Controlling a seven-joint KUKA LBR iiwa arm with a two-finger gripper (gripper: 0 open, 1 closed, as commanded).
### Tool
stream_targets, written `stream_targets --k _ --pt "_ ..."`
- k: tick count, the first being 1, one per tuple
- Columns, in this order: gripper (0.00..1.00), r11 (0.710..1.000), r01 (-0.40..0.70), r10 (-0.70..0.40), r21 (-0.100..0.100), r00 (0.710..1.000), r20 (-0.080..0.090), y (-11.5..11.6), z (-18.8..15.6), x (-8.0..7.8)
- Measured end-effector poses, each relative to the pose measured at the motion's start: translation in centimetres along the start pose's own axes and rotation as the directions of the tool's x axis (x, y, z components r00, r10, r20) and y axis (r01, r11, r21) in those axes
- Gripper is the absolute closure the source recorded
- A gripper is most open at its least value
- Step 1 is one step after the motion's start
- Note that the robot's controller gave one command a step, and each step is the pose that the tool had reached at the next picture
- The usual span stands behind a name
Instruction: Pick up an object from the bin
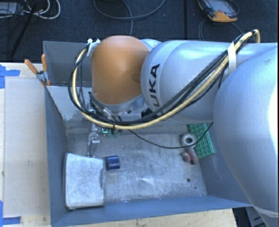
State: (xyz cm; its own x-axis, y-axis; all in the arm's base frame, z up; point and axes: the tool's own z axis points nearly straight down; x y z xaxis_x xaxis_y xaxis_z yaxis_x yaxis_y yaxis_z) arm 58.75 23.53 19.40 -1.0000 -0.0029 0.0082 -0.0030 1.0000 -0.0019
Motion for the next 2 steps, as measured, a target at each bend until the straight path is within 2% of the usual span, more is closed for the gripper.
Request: stream_targets --k 1,2 --pt "0.00 0.990 -0.142 0.142 0.004 0.990 -0.003 -7.4 6.7 5.8" --pt "0.00 0.985 -0.174 0.174 -0.006 0.985 0.012 -7.8 12.5 6.0"
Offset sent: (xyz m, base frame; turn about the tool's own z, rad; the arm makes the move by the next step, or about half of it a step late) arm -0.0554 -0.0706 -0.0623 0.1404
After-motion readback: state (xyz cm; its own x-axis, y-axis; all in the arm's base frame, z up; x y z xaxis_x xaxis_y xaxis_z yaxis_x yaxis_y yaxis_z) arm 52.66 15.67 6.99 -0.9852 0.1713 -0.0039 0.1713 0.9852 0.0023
